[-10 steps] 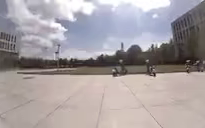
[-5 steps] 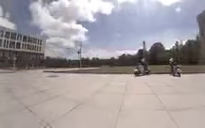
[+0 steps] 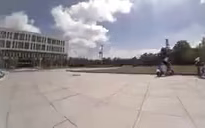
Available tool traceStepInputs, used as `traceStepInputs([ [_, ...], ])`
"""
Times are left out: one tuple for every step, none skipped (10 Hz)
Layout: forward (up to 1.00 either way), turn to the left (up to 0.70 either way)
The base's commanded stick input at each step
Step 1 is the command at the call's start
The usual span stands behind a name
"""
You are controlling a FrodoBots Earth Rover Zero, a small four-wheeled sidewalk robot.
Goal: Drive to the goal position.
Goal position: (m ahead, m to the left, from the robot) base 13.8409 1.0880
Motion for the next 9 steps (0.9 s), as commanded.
traceStepInputs([
  [0.00, 0.06],
  [0.00, 0.46],
  [0.00, 0.70],
  [0.00, 0.70],
  [0.00, 0.70],
  [0.00, 0.70],
  [0.00, 0.70],
  [0.00, 0.70],
  [0.00, 0.70],
])
